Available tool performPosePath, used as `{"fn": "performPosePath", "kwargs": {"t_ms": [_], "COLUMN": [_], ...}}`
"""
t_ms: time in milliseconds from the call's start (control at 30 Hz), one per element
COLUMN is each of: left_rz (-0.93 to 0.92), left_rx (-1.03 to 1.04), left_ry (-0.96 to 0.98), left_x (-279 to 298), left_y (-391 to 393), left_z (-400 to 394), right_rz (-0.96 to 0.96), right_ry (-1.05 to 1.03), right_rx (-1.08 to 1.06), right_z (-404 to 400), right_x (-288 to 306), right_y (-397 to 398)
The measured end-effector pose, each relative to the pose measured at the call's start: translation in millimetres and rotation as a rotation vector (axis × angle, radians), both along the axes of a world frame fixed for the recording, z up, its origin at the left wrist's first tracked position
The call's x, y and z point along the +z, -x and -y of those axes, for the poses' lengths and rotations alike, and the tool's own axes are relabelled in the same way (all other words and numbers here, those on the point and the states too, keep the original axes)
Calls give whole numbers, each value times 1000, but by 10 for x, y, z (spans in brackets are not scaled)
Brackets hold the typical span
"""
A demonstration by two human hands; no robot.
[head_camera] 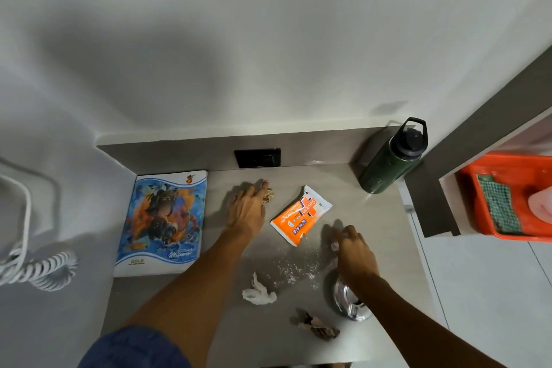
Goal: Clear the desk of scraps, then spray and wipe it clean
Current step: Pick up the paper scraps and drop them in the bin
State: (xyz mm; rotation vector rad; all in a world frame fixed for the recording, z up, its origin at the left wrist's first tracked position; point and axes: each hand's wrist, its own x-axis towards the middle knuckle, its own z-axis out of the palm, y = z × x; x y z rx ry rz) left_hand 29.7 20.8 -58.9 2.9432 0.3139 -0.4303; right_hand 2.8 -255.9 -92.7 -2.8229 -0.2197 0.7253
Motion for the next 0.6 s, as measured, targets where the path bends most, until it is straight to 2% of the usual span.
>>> {"fn": "performPosePath", "kwargs": {"t_ms": [200, 400, 600], "left_rz": [47, 79, 47], "left_rx": [48, 101, 40], "left_ry": [25, 53, 144], "left_x": [58, 156, 346], "left_y": [119, 365, 691], "left_z": [-20, -114, -62], "right_rz": [-33, -66, -159], "right_ry": [-108, -219, -300], "right_rx": [27, 153, 189], "right_z": [32, 43, -31], "right_x": [98, 202, 336], "right_y": [-74, -13, 257]}}
